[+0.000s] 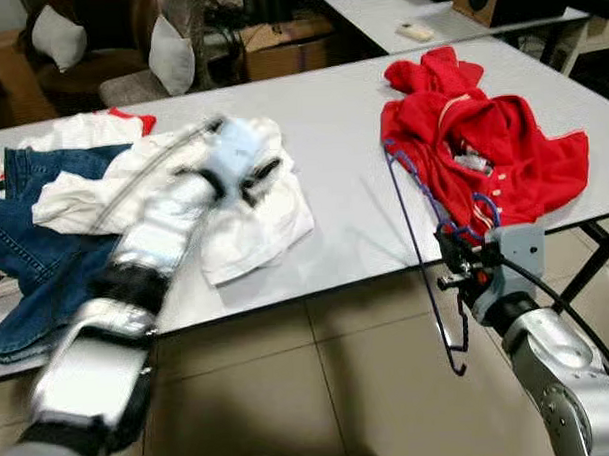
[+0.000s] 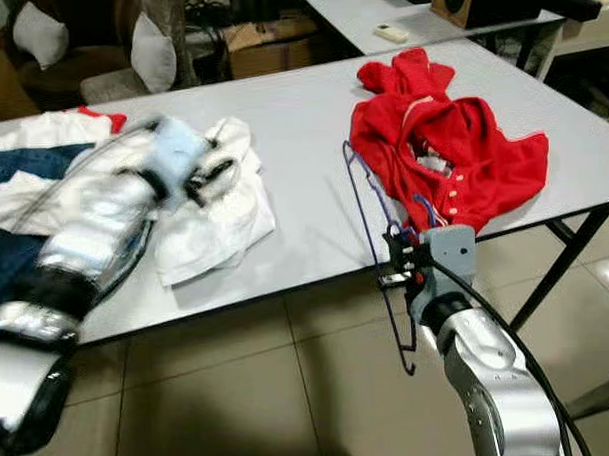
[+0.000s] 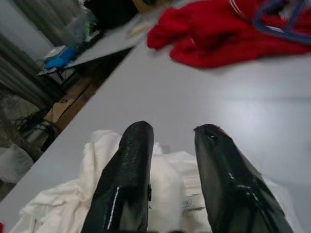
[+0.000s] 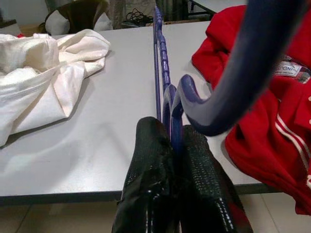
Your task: Hang hanger
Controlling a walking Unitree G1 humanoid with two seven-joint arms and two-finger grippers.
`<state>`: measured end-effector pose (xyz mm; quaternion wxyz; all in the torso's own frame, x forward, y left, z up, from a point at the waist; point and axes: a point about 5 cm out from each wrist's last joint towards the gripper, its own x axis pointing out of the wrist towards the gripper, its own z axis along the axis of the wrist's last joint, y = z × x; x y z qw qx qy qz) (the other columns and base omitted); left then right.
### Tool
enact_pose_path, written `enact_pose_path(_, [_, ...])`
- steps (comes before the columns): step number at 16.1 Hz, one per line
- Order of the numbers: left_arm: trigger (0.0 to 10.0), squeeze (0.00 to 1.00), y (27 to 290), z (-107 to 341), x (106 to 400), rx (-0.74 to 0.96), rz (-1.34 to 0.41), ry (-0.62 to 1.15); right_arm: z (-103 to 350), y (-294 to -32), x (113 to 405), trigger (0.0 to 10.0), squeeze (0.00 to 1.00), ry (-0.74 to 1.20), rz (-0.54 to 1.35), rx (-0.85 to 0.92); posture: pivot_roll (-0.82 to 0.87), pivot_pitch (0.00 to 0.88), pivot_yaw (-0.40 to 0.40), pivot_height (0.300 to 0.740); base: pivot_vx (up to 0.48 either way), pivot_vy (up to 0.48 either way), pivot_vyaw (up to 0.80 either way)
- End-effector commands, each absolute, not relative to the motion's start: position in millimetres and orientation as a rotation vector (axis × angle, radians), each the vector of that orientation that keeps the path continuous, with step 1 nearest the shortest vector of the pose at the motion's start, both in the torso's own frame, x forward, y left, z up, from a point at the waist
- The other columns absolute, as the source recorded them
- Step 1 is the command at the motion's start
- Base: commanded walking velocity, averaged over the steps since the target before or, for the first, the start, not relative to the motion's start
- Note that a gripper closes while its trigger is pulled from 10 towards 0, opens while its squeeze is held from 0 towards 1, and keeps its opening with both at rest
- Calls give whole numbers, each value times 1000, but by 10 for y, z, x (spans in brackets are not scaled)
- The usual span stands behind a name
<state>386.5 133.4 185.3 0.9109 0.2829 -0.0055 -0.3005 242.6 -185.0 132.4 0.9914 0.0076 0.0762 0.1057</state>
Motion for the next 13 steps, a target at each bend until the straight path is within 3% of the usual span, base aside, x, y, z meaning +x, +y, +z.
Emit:
enact_pose_path(1, [10000, 0, 1325, 1787, 3907, 601, -578, 25, 1394, -1859, 2427, 10000, 0, 129, 208, 7, -168, 0, 102, 740, 0, 0, 0])
enact_pose_path(13, [10000, 0, 1283, 1386, 3943, 759, -394, 163, 1414, -1819, 2416, 10000, 0, 125, 210, 7, -194, 0, 114, 740, 0, 0, 0])
